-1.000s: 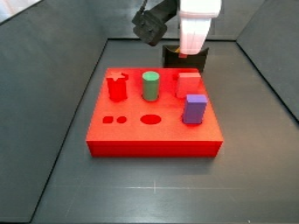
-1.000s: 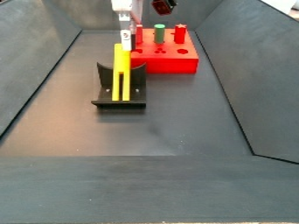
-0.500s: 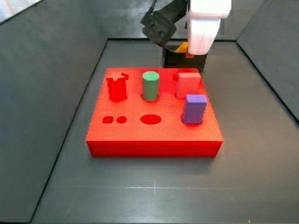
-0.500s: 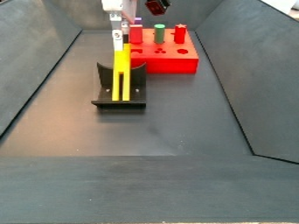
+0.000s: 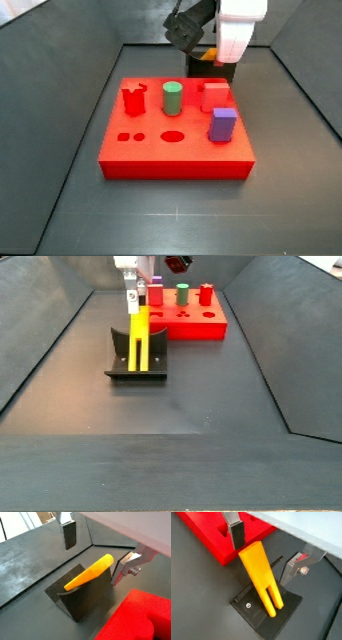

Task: Pick up the square-circle object. Move up. Place the square-circle object on the fixture. Regrasp the square-circle object. Move to above the board. Insert the square-circle object.
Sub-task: Regrasp the square-circle object.

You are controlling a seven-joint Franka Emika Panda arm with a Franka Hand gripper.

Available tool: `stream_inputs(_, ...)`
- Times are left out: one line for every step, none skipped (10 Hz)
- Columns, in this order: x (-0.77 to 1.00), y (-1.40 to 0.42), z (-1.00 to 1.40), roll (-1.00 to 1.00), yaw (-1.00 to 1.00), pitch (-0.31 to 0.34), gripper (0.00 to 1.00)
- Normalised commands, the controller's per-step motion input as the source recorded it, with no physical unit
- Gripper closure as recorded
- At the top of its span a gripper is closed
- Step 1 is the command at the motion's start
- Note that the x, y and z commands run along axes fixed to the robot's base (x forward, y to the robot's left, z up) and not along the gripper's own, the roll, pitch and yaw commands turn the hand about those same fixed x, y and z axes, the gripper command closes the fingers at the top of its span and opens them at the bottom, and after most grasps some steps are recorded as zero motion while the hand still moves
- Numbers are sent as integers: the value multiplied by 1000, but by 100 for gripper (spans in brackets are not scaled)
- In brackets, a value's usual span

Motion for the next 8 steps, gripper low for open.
stream_inputs(86, -10, -1, -42, 61, 208, 0)
stream_inputs(86, -10, -1, -42, 61, 208, 0)
stream_inputs(87, -11, -1, -42, 61, 208, 0)
stream_inputs(87, -10, -1, -42, 61, 208, 0)
stream_inputs(87, -10, -1, -42, 61, 207, 0)
stream_inputs(87, -10, -1, -42, 61, 207, 0)
stream_inputs(87, -10, -1, -41, 61, 207, 0)
stream_inputs(87, -10, -1, -41, 61, 207, 0)
